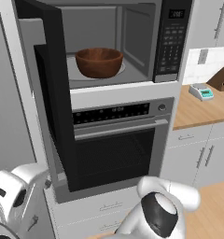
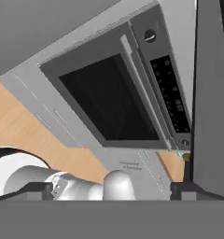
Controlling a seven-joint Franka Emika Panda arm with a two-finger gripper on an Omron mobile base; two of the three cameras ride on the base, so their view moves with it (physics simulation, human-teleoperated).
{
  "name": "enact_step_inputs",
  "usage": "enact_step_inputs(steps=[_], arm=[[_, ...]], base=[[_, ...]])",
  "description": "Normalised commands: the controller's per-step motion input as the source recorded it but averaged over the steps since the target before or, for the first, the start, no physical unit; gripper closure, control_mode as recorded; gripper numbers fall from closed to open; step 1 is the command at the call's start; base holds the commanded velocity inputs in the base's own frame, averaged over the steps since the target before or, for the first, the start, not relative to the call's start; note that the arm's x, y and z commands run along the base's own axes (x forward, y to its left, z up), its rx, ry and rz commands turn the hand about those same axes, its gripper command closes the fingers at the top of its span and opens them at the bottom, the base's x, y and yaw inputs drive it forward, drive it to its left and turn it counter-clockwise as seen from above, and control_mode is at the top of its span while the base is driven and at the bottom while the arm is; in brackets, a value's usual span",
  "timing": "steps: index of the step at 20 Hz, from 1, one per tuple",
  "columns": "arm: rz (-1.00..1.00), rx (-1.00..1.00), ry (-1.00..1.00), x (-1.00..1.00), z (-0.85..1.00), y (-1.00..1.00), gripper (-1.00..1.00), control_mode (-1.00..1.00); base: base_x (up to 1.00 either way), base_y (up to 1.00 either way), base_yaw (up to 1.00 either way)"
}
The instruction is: Pick the tomato from the sink and place it in the bowl. Then pick the bowl and place it in the microwave. Then close the microwave door and press the start button.
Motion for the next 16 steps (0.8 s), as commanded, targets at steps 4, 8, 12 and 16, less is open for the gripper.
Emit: enact_step_inputs(steps=[4, 8, 12, 16], arm=[[-0.02, -0.08, 0.06, 0.78, 0.03, -0.35, -1.0, -1.0], [0.0, -0.05, 0.01, 0.08, 0.0, -0.94, -1.0, -1.0], [0.0, -0.05, -0.06, -0.16, 0.13, -1.0, -1.0, -1.0], [0.0, -0.03, -0.16, -0.01, 0.39, -1.0, -1.0, -1.0]], base=[[0.0, 0.0, 0.0], [0.0, 0.0, 0.0], [0.0, 0.0, 0.0], [0.0, 0.0, 0.0]])
